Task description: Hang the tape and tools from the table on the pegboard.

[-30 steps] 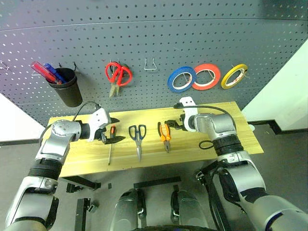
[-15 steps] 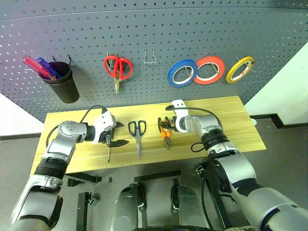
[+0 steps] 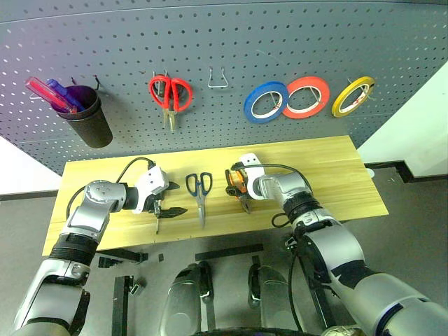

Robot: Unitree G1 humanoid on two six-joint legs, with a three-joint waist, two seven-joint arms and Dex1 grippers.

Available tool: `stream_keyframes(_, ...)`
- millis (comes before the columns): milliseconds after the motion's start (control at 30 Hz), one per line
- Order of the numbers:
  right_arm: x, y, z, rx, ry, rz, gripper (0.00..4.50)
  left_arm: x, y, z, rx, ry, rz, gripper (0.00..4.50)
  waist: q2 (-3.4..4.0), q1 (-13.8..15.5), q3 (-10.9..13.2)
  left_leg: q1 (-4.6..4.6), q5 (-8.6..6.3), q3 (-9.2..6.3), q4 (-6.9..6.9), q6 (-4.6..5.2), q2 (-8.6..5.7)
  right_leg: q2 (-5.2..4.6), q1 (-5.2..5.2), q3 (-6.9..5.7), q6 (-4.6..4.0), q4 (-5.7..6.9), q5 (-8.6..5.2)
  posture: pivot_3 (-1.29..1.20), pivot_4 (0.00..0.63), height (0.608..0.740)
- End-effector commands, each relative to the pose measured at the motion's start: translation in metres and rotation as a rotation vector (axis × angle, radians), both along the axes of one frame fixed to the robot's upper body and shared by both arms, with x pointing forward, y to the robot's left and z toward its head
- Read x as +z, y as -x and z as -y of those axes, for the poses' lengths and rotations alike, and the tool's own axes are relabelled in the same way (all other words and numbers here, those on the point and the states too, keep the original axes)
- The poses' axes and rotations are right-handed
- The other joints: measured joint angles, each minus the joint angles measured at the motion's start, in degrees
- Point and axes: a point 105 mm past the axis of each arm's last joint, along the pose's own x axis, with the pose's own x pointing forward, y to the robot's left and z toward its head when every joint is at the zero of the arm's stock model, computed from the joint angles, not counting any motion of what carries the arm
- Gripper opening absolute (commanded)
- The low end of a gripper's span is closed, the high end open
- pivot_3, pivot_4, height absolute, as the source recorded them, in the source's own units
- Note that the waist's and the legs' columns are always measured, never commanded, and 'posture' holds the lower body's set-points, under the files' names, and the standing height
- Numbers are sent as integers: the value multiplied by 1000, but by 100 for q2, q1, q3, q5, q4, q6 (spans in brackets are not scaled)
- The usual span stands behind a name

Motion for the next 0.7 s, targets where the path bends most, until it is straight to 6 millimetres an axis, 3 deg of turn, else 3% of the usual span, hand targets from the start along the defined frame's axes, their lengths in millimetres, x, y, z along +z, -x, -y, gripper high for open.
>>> stream_keyframes(33,-10,4,-2,36,72,1,4477,7,-4,-4,3,-16,49,4290,0,-2,0,1,-2,0,0,-3,0,0,0,0,-5,0,-3,133,282,740)
stream_keyframes(133,-15,7,1,43,125,-29,4477,7,-5,-4,5,-22,55,4290,-1,-2,0,13,-3,-2,-3,-4,0,-1,1,0,-7,-4,-4,134,277,740)
stream_keyframes(233,-17,7,5,70,173,-29,3894,6,-6,-3,6,-22,58,4290,-1,5,-1,18,-4,-3,-10,-5,-1,-11,1,0,-8,-7,-4,135,272,740)
stream_keyframes(367,-20,8,11,97,239,-29,2622,6,-9,-4,16,-25,68,4290,-5,-5,-4,20,-4,-3,-26,-5,-3,-16,0,0,-9,-15,-4,130,254,740)
stream_keyframes(467,-12,7,5,108,172,-48,2347,7,-13,-3,18,-24,80,4290,-13,2,-8,29,4,-2,-52,-18,-8,-17,1,-1,-8,-18,-3,125,230,740)
stream_keyframes(600,43,-5,6,159,-3,82,2346,28,-21,-4,27,48,126,4290,-14,10,-14,7,15,1,-59,-31,-11,-6,0,-2,4,-15,3,104,179,740)
stream_keyframes(700,90,6,6,224,-148,216,2344,43,-16,0,-23,153,158,4290,-17,8,-20,-60,26,6,-50,-14,-15,-4,-55,-3,8,-10,6,78,145,740)
